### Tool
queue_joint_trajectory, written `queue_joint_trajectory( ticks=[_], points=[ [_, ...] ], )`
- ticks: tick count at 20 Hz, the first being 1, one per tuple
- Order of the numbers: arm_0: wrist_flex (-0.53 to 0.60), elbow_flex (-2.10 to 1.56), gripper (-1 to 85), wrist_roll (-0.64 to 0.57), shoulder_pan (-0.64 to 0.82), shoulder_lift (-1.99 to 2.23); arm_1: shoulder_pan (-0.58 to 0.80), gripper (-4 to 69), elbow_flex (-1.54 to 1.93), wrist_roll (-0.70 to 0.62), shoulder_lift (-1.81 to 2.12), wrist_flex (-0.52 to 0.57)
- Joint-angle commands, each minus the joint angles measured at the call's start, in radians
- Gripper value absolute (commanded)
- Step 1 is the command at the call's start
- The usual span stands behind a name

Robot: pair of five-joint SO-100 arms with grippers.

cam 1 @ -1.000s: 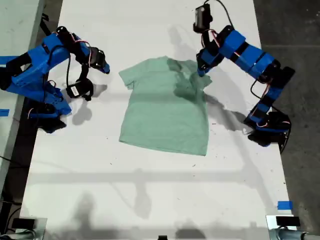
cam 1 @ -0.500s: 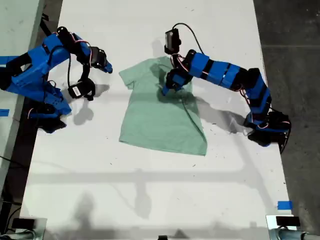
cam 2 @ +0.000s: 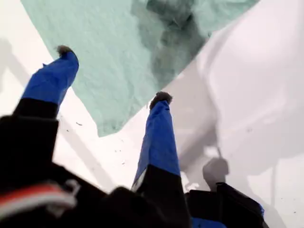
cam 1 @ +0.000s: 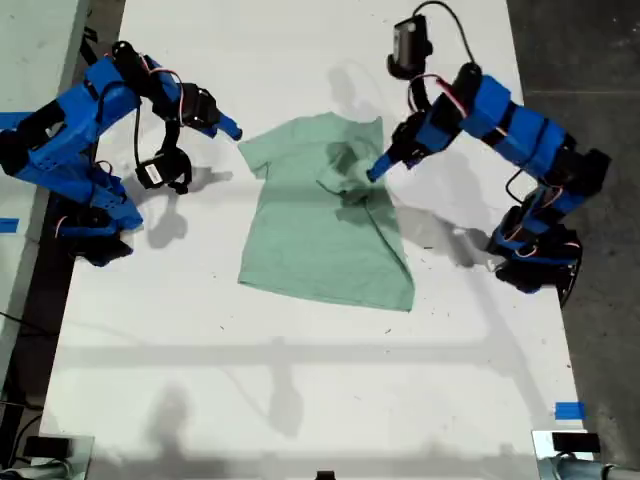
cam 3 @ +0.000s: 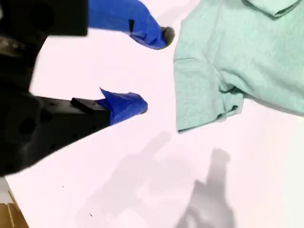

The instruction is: Fold tshirt

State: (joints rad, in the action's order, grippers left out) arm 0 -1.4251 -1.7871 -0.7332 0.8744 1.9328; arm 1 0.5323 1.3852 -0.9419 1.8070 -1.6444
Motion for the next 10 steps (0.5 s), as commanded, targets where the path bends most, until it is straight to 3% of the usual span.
queue_joint_trajectory(
  ticks=[1, 6, 10],
  points=[
    [-0.04, 0.13, 20.5, 0.005, 0.006, -0.021, -0.034, 31.4, 0.189, 0.046, 0.351, -0.005],
    [-0.078, 0.256, 23.1, -0.025, 0.037, -0.127, -0.112, 27.7, 0.511, 0.163, 0.658, 0.011],
    [-0.034, 0.288, 24.5, -0.072, 0.089, -0.275, -0.164, 25.9, 0.58, 0.207, 0.723, 0.031]
  ],
)
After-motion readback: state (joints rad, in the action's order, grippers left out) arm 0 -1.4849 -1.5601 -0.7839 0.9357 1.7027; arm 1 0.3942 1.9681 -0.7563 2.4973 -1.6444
